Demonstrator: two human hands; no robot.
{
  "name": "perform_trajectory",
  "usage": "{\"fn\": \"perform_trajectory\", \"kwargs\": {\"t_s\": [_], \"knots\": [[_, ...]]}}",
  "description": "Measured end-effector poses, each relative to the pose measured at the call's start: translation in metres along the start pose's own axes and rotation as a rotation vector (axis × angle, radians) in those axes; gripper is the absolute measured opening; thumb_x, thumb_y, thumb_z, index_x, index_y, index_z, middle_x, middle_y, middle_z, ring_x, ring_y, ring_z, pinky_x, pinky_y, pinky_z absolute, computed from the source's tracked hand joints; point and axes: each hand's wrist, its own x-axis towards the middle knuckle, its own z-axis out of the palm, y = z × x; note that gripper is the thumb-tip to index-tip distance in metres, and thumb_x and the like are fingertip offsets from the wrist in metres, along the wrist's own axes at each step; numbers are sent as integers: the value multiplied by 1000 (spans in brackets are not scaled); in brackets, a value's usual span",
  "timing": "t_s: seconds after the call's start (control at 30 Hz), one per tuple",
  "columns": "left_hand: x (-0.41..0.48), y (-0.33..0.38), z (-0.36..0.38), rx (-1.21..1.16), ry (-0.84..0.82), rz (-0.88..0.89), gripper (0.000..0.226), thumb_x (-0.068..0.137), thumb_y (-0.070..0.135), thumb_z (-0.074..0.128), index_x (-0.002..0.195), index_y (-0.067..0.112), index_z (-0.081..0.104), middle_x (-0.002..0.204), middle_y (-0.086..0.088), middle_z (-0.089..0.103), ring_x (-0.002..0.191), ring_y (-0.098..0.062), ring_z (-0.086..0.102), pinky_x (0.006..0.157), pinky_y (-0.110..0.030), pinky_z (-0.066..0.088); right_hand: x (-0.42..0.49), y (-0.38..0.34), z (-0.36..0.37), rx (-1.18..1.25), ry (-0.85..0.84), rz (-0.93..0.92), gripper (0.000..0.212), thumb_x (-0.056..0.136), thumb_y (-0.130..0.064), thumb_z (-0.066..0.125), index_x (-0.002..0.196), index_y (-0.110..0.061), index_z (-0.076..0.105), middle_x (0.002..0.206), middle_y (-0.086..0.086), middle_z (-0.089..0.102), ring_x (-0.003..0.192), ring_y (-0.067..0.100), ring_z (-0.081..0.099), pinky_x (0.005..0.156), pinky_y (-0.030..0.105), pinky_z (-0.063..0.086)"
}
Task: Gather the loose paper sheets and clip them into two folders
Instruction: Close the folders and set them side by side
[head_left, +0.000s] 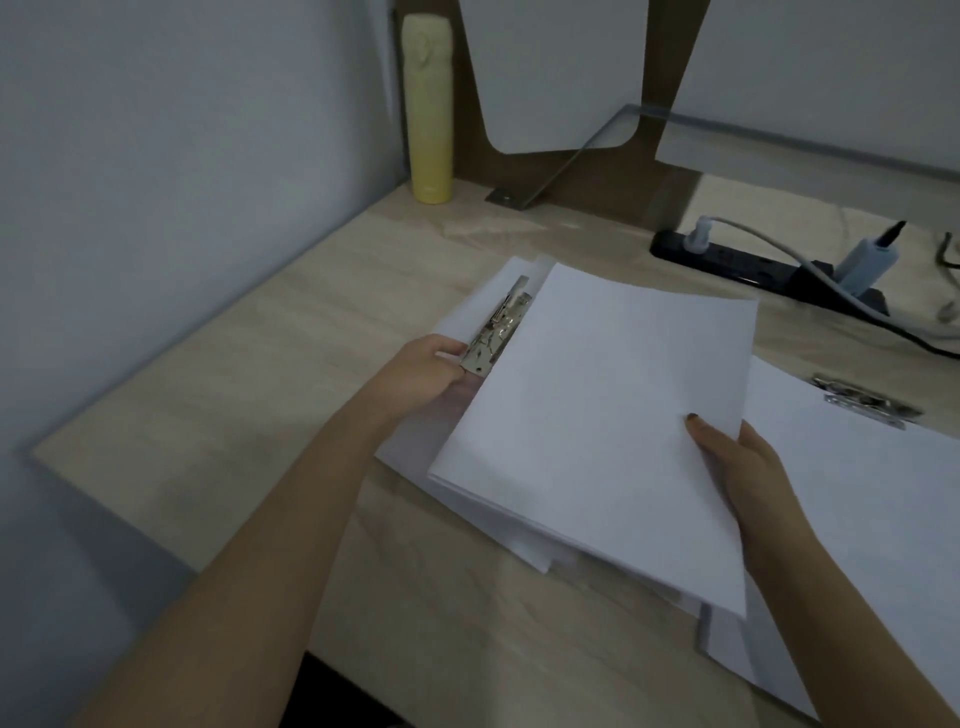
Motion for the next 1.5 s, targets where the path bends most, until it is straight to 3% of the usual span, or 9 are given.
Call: {"fn": "perform_trajectory", "kwargs": {"t_s": [0.07,0.17,0.3,0.5,0.73,0.9,1.2,1.33,1.5], "knots": [[-2,-4,-3,26,-44,-30,32,92,6,48,122,14,54,83,3,55,55,0,52,35,-4,34,-2,3,-4,-5,-4,4,25,92,-20,52,117,-15,57,103,7,67,75,21,68,61,30,54],[-5,-12,-6,53,-91,-38,35,90,9,50,124,14,54,98,-2,58,74,-9,54,55,-13,44,-3,5,-7,-23,-8,11,29,91,-22,54,119,-17,57,110,10,67,84,25,66,67,34,52],[-10,-20,-7,65,-93,-17,33,90,15,53,122,20,55,113,-3,53,92,-13,52,67,-21,41,-4,4,-11,12,-40,30,18,91,-21,53,107,-21,61,97,3,69,65,13,71,52,25,57],[-15,-21,-6,7,-97,-28,28,91,12,50,117,22,55,80,5,55,63,-7,52,54,-19,37,-7,5,-19,68,-48,50,18,91,-23,53,106,-24,61,83,-3,74,63,13,71,48,24,55],[-14,-24,-5,8,-92,-35,28,91,14,51,118,22,55,75,6,47,65,-7,44,57,-21,33,-2,5,-8,25,-20,8,27,91,-20,53,117,-19,58,109,6,68,88,24,67,77,38,53],[-14,-29,-8,-2,-125,-50,27,89,17,52,115,25,57,92,4,59,79,-9,53,74,-27,40,1,6,1,-8,-5,8,29,91,-20,55,120,-17,56,105,2,67,84,19,65,70,32,52],[-9,-20,-12,-13,-185,-61,30,92,11,47,120,20,54,69,3,49,61,-8,45,62,-20,39,2,7,-2,34,10,23,31,91,-23,54,122,-20,55,112,5,66,92,24,65,74,36,52],[-4,-15,-11,-89,-142,-46,44,88,3,43,127,24,49,88,7,58,69,-8,52,52,-9,48,4,10,3,-19,1,17,37,91,-22,55,128,-16,53,115,7,66,97,25,64,79,37,52],[7,0,-6,-154,-129,16,43,93,20,45,135,27,41,114,5,60,93,-12,60,81,-24,49,4,14,1,-66,-18,5,37,91,-20,55,128,-16,53,118,7,65,102,28,64,89,43,51]]}}
